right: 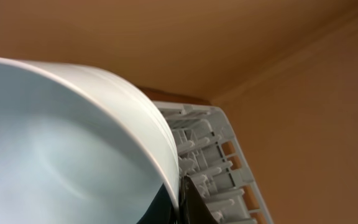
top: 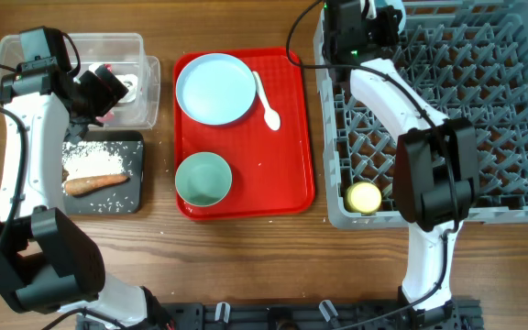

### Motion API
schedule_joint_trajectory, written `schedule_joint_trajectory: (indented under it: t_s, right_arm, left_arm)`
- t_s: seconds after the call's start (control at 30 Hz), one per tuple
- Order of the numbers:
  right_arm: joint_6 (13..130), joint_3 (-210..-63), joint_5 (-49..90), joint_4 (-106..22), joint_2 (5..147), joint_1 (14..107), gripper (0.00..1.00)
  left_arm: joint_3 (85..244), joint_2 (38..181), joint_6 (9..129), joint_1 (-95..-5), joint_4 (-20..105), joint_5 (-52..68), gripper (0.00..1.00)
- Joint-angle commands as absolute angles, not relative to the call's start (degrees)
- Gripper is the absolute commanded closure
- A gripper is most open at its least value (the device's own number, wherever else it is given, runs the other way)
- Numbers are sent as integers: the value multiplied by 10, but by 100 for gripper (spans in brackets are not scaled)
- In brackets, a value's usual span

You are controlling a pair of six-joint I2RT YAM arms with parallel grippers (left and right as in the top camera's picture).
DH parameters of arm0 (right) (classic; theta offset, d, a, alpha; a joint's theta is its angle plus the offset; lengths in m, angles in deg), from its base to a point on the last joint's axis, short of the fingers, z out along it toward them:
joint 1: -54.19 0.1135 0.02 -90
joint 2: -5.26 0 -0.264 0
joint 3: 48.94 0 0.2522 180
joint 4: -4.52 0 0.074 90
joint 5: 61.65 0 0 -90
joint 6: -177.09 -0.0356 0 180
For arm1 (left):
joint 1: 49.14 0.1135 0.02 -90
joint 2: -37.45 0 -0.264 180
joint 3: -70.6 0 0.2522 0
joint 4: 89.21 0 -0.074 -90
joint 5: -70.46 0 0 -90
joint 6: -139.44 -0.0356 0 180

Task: Sort waste into correct bins and load items into the dishwasher rack

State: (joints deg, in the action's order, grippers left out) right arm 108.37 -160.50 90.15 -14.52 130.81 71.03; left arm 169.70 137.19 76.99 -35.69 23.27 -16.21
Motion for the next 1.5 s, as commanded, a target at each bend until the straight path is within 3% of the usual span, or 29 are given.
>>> schedule_joint_trajectory:
  t_s: [0.0,0.17,0.23,0.3,0.4,0.63,0.8,0.93,1.03,1.17,1.2,1.23,1.33,1.43,1.47]
  right_arm:
    - [1100,-1605,913,-174,1314,728,96]
    - [1101,-1605,913,-242,1314,744,95]
    - [1100,-1605,913,-254,1314,751,88]
    - [1100,-1605,913,-258,1314,756,65]
    - [1101,-1605,913,-258,1314,765,49]
    - [1128,-1605,909,-257,1314,796,27]
    - [1156,-1605,909,-251,1306,816,5]
    - [1151,-1605,872,-244,1266,829,4]
    - [1045,-1605,703,-324,1200,851,0]
    - [919,-1605,226,-464,1154,857,0]
    - [869,-1600,37,-510,1162,857,11]
    - [826,-1590,-5,-522,1167,860,16]
    - [704,-1536,-6,-504,1181,874,17]
    - [594,-1482,54,-473,1194,906,36]
    - [565,-1475,85,-472,1201,922,38]
  left_arm:
    - [1695,1368,769,-358,234,-161,0]
    - [1695,1368,769,-358,234,-161,0]
    - [1695,1368,769,-358,234,-161,0]
    - [1695,1368,769,-358,234,-161,0]
    - [1695,1368,769,-358,234,-161,0]
    - [1695,1368,769,-358,234,-161,0]
    - [1695,1368,769,-358,234,-161,0]
    - [1695,1368,769,-358,234,-161,0]
    - [1695,1368,769,-358,234,-161,0]
    - [1695,1368,769,-358,234,-161,0]
    - [1695,1368,769,-358,234,-161,0]
    - [1695,1368,769,-358,234,-161,0]
    - [1695,1368,769,-358,234,-161,0]
    - [1695,1368,769,-358,234,-161,0]
    - [1695,1368,769,-358,234,-161,0]
